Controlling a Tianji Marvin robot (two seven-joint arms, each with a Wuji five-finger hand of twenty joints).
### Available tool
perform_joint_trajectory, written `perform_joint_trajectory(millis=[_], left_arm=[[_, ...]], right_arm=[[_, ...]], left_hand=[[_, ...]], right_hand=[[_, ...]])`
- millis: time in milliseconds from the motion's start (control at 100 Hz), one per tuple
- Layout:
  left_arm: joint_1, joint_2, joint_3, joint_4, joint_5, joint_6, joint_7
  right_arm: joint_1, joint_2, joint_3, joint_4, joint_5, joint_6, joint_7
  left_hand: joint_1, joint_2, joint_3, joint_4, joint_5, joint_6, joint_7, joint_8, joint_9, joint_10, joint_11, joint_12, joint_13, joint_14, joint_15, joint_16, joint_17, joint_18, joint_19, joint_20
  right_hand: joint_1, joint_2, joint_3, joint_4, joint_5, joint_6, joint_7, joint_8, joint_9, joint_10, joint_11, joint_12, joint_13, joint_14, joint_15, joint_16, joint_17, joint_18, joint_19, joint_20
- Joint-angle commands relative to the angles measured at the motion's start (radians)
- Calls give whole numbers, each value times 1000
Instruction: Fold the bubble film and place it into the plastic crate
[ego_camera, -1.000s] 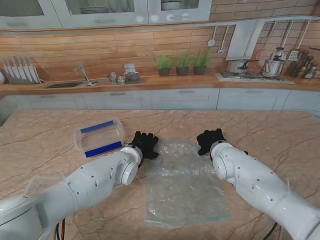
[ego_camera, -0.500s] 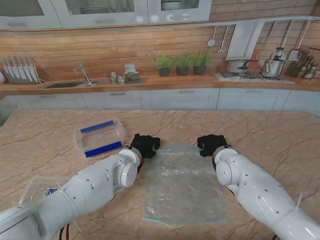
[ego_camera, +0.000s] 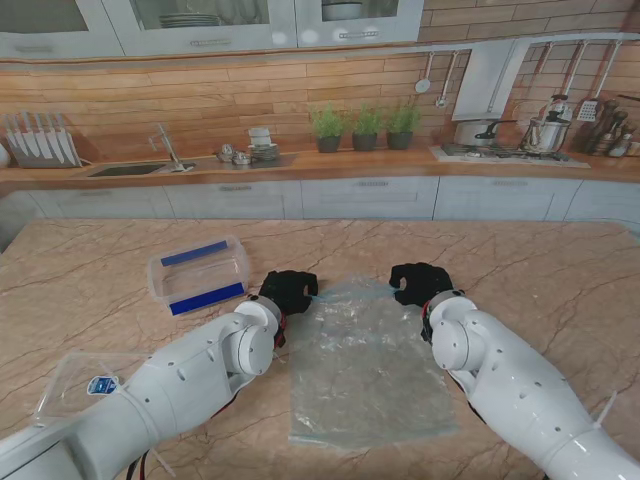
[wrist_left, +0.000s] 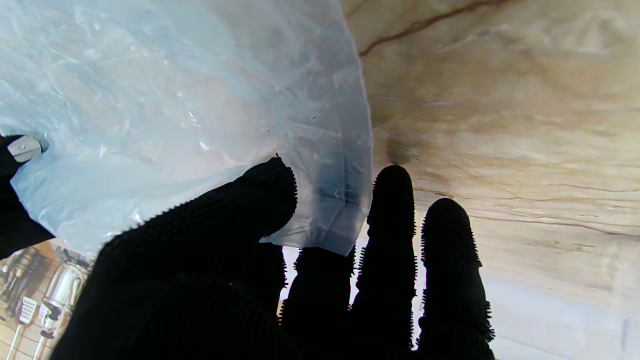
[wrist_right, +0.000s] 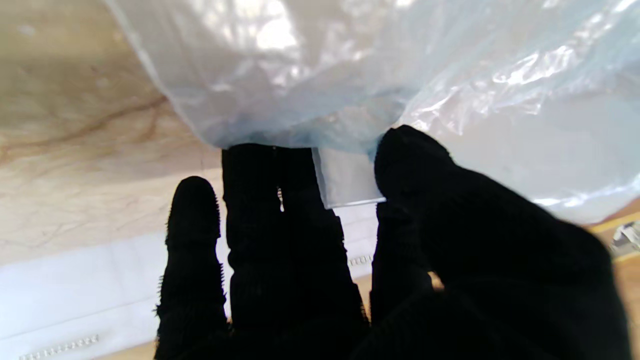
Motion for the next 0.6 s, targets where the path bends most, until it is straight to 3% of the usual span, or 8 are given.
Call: perform_joint_trajectory(millis=[0,270,590], left_arm=[[31,-7,-2,16,-3,-4,-1],[37,6,-60,-25,21,-16,50],[23,11,-139,-72,42,-39,127]], right_arm=[[-6,-9,6,-22,-8,-16,-22],[-12,-30,36,-46,3,-30,-115],[35,-75,20,-6,78,-22,-220]], left_hand=[[38,-6,24,2,-22,-1,41,11,8,-13,32,28,82,24,13,2,-6,15,36,18],[34,30,6,5,-112,-19,85,134,-43,-26,74,124,45,7,48,51,-29,-1,36,20],[50,48,-34,10,-123,-28,74,154,-57,-33,65,136,4,2,-13,31,-52,-7,0,1]], right_hand=[[43,32,43,-14,29,-26,15,-7,54,-11,4,-13,19,-18,16,8,-9,28,40,-16],[38,44,31,-3,24,-29,18,0,59,-13,6,-11,26,-21,26,8,-3,27,60,-18],[32,64,13,7,4,-37,18,10,48,-24,13,-11,18,-33,35,7,-2,15,80,-25]])
